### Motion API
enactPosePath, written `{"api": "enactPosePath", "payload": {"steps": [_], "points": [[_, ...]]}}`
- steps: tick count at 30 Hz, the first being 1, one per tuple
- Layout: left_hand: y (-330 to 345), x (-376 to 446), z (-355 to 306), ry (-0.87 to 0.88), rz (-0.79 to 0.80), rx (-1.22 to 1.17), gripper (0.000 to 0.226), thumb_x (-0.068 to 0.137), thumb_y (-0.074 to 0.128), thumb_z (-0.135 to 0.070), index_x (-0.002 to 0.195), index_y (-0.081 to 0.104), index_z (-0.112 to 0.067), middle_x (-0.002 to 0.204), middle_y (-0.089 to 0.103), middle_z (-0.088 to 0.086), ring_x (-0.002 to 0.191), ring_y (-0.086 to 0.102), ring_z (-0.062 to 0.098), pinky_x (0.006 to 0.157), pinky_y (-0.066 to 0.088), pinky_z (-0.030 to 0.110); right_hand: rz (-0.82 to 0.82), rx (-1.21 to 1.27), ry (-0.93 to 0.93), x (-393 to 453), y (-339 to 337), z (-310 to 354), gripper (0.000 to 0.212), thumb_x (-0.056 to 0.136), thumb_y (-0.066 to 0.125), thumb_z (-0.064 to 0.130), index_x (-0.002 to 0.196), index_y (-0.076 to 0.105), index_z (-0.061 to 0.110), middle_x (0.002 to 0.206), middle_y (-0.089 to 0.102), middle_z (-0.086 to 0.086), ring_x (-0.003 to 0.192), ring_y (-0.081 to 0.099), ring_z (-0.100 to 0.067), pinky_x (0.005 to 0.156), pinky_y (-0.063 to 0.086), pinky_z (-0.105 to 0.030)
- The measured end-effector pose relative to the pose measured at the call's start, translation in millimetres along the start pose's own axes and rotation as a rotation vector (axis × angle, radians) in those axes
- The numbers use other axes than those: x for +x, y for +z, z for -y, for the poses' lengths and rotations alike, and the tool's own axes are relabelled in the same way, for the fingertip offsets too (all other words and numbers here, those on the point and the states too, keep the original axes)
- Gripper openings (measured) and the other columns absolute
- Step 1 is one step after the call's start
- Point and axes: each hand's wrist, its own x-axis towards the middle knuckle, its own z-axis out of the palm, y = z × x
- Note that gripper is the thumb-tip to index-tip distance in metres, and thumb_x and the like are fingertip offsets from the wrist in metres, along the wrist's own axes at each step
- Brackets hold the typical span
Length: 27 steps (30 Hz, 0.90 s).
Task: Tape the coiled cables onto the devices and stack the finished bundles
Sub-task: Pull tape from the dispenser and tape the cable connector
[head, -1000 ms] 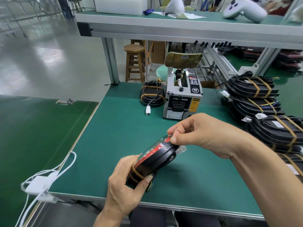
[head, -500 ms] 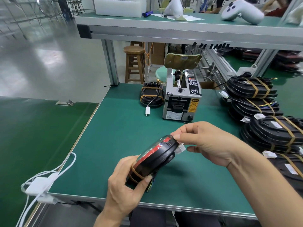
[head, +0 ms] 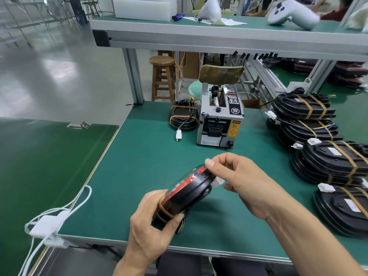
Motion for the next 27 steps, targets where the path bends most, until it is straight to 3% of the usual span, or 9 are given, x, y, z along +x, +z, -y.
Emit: {"api": "enactPosePath", "payload": {"steps": [4,6,8,14,19,23,27], "points": [[0.5,-0.8,-0.3,-0.031,0.008,0.017,0.042,0.095,0.077,-0.047,0.124,0.071,-0.017,0.115,0.072,0.0,0.102,0.072,0.024,0.086,0.057,0.03,-0.087,-0.034,-0.041,-1.6,12.2,-6.4,0.042,0.074,0.09,0.048,0.101,0.069,0.024,0.094,0.075,0.014,0.081,0.068,-0.002,0.078,0.046,-0.022],[-0.2,-0.6,-0.9,-0.039,0.013,0.03,0.04,0.095,0.078,-0.046,0.123,0.071,-0.018,0.115,0.072,-0.002,0.102,0.072,0.022,0.086,0.055,0.027,-0.126,-0.085,-0.084,-2.7,16.6,-9.9,0.058,0.059,0.085,0.063,0.105,0.069,0.032,0.102,0.075,0.016,0.094,0.07,-0.005,0.083,0.048,-0.025],[-0.1,-0.5,-1.5,-0.047,0.016,0.035,0.038,0.096,0.077,-0.047,0.121,0.071,-0.019,0.111,0.071,-0.002,0.099,0.071,0.021,0.085,0.055,0.026,-0.133,-0.138,-0.128,-3.6,18.3,-10.7,0.064,0.054,0.078,0.071,0.107,0.068,0.036,0.104,0.074,0.021,0.095,0.069,-0.002,0.083,0.049,-0.024],[0.1,-0.8,-1.7,-0.105,0.022,0.027,0.033,0.096,0.077,-0.046,0.114,0.069,-0.02,0.098,0.069,-0.003,0.085,0.066,0.021,0.076,0.054,0.029,-0.121,-0.199,-0.173,-1.7,21.5,-7.5,0.06,0.06,0.073,0.075,0.107,0.071,0.037,0.102,0.074,0.026,0.091,0.067,-0.002,0.082,0.048,-0.024],[1.5,-0.1,-2.0,-0.113,0.026,0.024,0.027,0.094,0.079,-0.044,0.111,0.068,-0.024,0.094,0.067,-0.006,0.081,0.064,0.017,0.072,0.052,0.026,-0.147,-0.295,-0.157,-1.4,25.0,-6.3,0.064,0.059,0.07,0.081,0.107,0.071,0.039,0.103,0.071,0.024,0.085,0.058,0.013,0.076,0.043,-0.02],[3.2,0.5,-1.0,-0.133,0.003,0.024,0.03,0.095,0.078,-0.052,0.111,0.068,-0.029,0.095,0.069,-0.008,0.082,0.066,0.015,0.073,0.053,0.028,-0.128,-0.178,-0.134,5.2,24.8,-5.3,0.038,0.077,0.082,0.06,0.102,0.073,0.034,0.093,0.071,0.024,0.075,0.061,0.009,0.073,0.043,-0.02],[7.8,6.1,-6.5,-0.2,-0.047,-0.014,0.03,0.088,0.082,-0.051,0.113,0.07,-0.039,0.098,0.075,-0.006,0.087,0.073,0.018,0.077,0.06,0.036,-0.088,-0.072,-0.084,15.5,21.6,-2.4,0.026,0.086,0.078,0.051,0.099,0.075,0.03,0.101,0.075,0.009,0.089,0.065,-0.003,0.077,0.042,-0.023]]}}
